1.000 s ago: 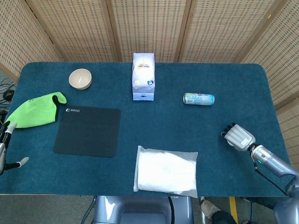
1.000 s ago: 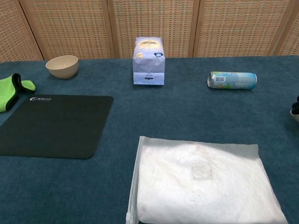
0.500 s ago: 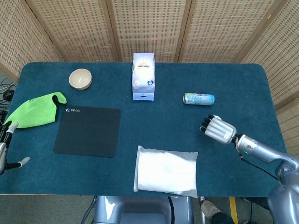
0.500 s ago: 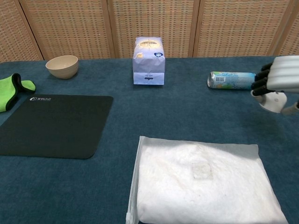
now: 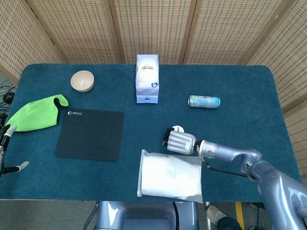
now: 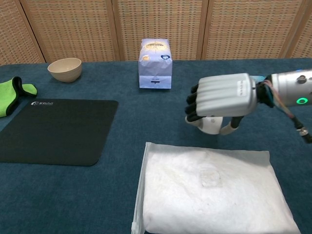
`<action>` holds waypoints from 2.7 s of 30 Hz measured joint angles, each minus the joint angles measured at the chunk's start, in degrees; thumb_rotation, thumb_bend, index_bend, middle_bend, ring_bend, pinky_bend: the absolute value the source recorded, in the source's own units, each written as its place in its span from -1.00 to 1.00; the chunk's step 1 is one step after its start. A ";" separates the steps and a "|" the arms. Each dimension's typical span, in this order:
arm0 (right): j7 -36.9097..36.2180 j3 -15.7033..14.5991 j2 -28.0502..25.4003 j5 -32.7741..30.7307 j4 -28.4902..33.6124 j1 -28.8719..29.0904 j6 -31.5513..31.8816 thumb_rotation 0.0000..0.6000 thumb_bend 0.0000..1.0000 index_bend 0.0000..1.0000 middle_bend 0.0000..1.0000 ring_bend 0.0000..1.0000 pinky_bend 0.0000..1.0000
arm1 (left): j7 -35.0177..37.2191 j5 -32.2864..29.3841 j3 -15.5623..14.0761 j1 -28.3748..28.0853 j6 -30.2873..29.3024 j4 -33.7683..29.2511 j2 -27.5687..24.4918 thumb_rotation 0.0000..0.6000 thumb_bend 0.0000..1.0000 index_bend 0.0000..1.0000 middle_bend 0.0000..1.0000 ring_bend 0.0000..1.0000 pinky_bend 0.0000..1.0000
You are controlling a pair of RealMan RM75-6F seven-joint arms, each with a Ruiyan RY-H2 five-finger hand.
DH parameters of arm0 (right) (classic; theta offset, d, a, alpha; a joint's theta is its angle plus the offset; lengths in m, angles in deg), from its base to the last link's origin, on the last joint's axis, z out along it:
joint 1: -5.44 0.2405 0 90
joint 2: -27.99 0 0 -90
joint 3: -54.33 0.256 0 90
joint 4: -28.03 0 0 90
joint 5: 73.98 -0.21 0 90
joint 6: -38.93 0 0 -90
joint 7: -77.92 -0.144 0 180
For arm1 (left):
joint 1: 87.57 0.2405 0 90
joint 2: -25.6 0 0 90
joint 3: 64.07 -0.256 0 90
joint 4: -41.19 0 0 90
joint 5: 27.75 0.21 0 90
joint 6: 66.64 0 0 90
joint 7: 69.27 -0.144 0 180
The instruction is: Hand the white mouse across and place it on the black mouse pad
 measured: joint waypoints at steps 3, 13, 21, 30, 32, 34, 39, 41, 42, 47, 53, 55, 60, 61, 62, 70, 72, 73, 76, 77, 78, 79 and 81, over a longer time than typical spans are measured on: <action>5.11 2.03 0.11 -0.58 5.40 3.12 -5.78 1.00 -0.33 0.00 -0.03 -0.21 -0.14 | 1.35 -0.16 0.07 -0.15 0.62 0.48 -0.33 1.00 -1.00 -1.00 -1.00 -1.00 -1.00; 10.51 5.75 3.26 -2.18 6.89 7.30 -12.81 1.00 -0.33 0.00 -0.04 -0.21 -0.14 | 4.80 -0.70 0.35 -0.68 2.37 1.99 -1.07 1.00 -1.00 -1.00 -1.00 -1.00 -1.00; 10.34 5.88 4.80 -3.19 4.50 7.76 -15.39 1.00 -0.70 -0.50 -0.74 -0.74 -0.32 | 5.51 -1.16 0.42 -1.00 3.22 2.40 -1.24 1.00 -1.00 -1.00 -1.00 -1.00 -1.00; 14.95 6.00 2.00 -3.50 6.86 7.32 -15.15 1.00 -0.92 -0.79 -1.00 -1.00 -0.68 | 6.06 -1.17 0.44 -0.87 3.01 2.40 -1.39 1.00 -1.00 -1.00 -1.00 -1.00 -1.00; 16.28 6.19 0.32 -3.71 8.19 6.43 -13.68 1.00 -0.91 -0.79 -1.00 -1.00 -0.68 | 6.20 -0.96 0.38 -0.85 2.94 2.38 -1.43 1.00 -1.00 -1.00 -1.00 -1.00 -1.00; 17.18 6.49 -1.37 -4.24 9.61 5.21 -12.13 1.00 -0.89 -0.79 -1.00 -1.00 -0.68 | 6.31 -0.75 0.35 -0.84 2.85 2.46 -1.41 1.00 -1.00 -1.00 -1.00 -1.00 -1.00; 18.33 7.21 -8.10 -7.31 13.27 0.10 -7.26 1.00 -0.89 -0.79 -1.00 -1.00 -0.71 | 6.98 0.10 0.23 -0.72 2.32 2.55 -1.40 1.00 -1.00 -1.00 -1.00 -1.00 -1.00; 18.17 7.33 -11.45 -9.27 14.35 -3.60 -4.08 1.00 -0.89 -0.79 -1.00 -1.00 -0.72 | 7.27 0.68 0.09 -0.57 1.95 2.39 -1.53 1.00 -1.00 -1.00 -1.00 -1.00 -1.00; 17.96 7.37 -12.74 -10.21 14.69 -5.36 -2.61 1.00 -0.89 -0.79 -1.00 -1.00 -0.72 | 7.33 0.92 0.03 -0.52 1.80 2.31 -1.57 1.00 -1.00 -1.00 -1.00 -1.00 -1.00; 13.37 7.73 -17.35 -17.22 15.00 -16.53 4.97 1.00 -0.89 -0.79 -1.00 -1.00 -0.76 | 7.12 2.52 -0.30 -0.23 0.45 1.64 -1.63 1.00 -1.00 -1.00 -1.00 -1.00 -1.00; 4.57 8.25 -19.60 -26.04 15.42 -29.23 10.82 1.00 -0.99 -0.87 -1.00 -1.00 -0.85 | 5.49 4.53 -0.66 -0.75 0.09 1.66 -0.61 1.00 -1.00 -1.00 -1.00 -1.00 -1.00; 1.62 8.50 -19.94 -28.34 16.33 -32.55 12.23 1.00 -1.00 -0.87 -1.00 -1.00 -0.89 | 5.09 5.22 -0.55 -1.22 0.00 1.85 -0.11 1.00 -1.00 -1.00 -1.00 -1.00 -1.00; -6.44 9.51 -20.99 -32.02 21.87 -39.84 16.14 1.00 -1.00 -0.93 -1.00 -1.00 -0.98 | 4.10 8.62 -0.06 -3.64 0.28 3.59 1.14 1.00 -1.00 -1.00 -1.00 -1.00 -1.00; -7.08 9.74 -21.31 -32.53 23.23 -40.87 16.83 1.00 -1.00 -0.95 -1.00 -1.00 -1.00 | 3.92 9.59 -0.01 -4.18 0.34 4.02 1.31 1.00 -1.00 -1.00 -1.00 -1.00 -1.00; -7.54 10.05 -21.85 -33.13 25.18 -42.00 17.64 1.00 -1.00 -0.97 -1.00 -1.00 -1.00 | 3.67 11.09 0.04 -4.99 0.43 4.66 1.52 1.00 -1.00 -1.00 -1.00 -1.00 -1.00; -7.07 12.45 -27.22 -35.44 39.17 -46.69 21.27 1.00 -1.00 -1.00 -1.00 -1.00 -1.00 | 2.13 23.72 0.14 -13.07 1.65 9.88 3.12 1.00 -1.00 -1.00 -1.00 -1.00 -1.00; -6.64 13.27 -28.87 -35.44 42.17 -47.76 22.38 1.00 -1.00 -1.00 -1.00 -1.00 -1.00 | 2.22 27.55 0.03 -16.30 2.36 11.62 3.92 1.00 -1.00 -1.00 -1.00 -1.00 -1.00; -6.40 13.59 -29.56 -35.35 43.15 -48.20 22.77 1.00 -1.00 -1.00 -1.00 -1.00 -1.00 | 2.25 29.09 -0.01 -17.75 2.70 12.39 4.34 1.00 -0.99 -1.00 -1.00 -1.00 -1.00; -5.63 14.22 -31.15 -35.10 45.34 -49.23 23.07 1.00 -1.00 -1.00 -1.00 -1.00 -1.00 | 2.43 33.49 -0.28 -22.37 4.05 14.98 6.05 1.00 -0.87 -1.00 -1.00 -1.00 -1.00; -5.49 14.38 -31.50 -35.06 45.85 -49.50 22.80 1.00 -1.00 -1.00 -1.00 -1.00 -1.00 | 2.56 35.05 -0.45 -24.13 4.69 16.02 6.82 1.00 -0.84 -1.00 -1.00 -1.00 -1.00; -5.39 14.52 -31.61 -35.03 45.96 -49.66 22.52 1.00 -1.00 -1.00 -1.00 -1.00 -1.00 | 2.54 36.27 -0.58 -25.39 5.14 17.00 7.44 1.00 -0.83 -1.00 -1.00 -1.00 -1.00; -5.33 14.67 -31.64 -34.99 45.90 -49.80 22.30 1.00 -1.00 -1.00 -1.00 -1.00 -1.00 | 2.46 37.53 -0.73 -26.61 5.49 18.13 8.12 1.00 -0.82 -1.00 -1.00 -1.00 -1.00; -5.33 14.95 -31.55 -34.83 45.51 -50.05 22.08 1.00 -1.00 -1.00 -1.00 -1.00 -1.00 | 2.42 40.22 -1.13 -29.23 6.02 21.01 9.85 1.00 -0.80 -1.00 -1.00 -1.00 -1.00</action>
